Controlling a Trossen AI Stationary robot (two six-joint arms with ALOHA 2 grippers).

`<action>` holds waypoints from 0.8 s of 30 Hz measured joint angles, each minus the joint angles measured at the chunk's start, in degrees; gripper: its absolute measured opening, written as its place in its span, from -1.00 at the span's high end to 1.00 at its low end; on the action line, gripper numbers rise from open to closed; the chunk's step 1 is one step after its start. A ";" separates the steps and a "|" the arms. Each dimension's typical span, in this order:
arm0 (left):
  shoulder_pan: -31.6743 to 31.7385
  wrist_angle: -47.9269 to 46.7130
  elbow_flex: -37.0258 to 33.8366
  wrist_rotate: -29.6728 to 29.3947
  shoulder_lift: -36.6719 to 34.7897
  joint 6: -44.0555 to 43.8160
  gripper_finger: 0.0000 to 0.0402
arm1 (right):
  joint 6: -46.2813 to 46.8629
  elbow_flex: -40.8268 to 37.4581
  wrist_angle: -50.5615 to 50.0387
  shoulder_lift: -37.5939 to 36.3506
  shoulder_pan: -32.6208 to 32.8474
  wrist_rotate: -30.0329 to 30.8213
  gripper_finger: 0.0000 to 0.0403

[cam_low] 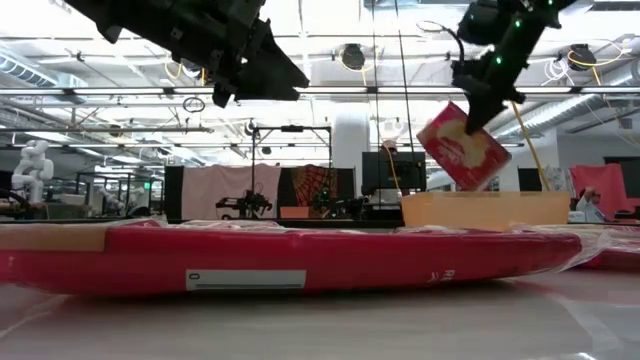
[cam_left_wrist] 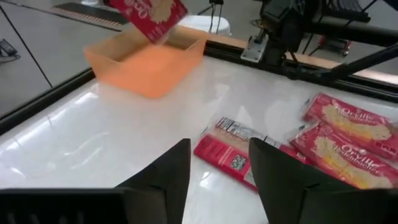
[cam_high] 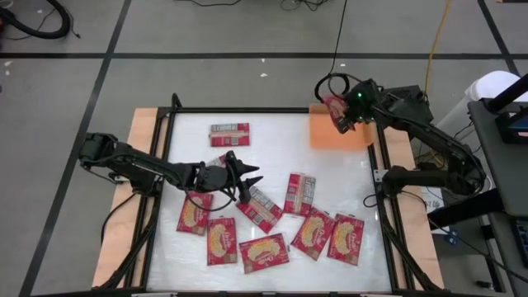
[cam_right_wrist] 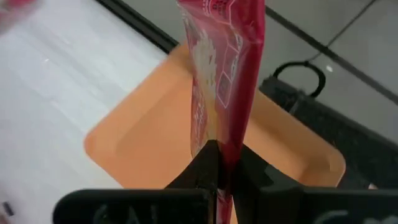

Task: Sort popcorn bags into baskets
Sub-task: Put the red popcorn bag into the orange bin

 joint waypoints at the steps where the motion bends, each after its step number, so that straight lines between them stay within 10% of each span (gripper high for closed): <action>1: 0.00 -0.14 0.00 0.00 0.06 0.10 0.21 | 0.47 -0.92 0.16 0.00 -0.36 0.03 0.96; 24: 0.87 3.44 0.00 0.00 0.06 3.22 0.09 | 5.19 -10.42 2.37 0.00 -7.27 -2.54 0.88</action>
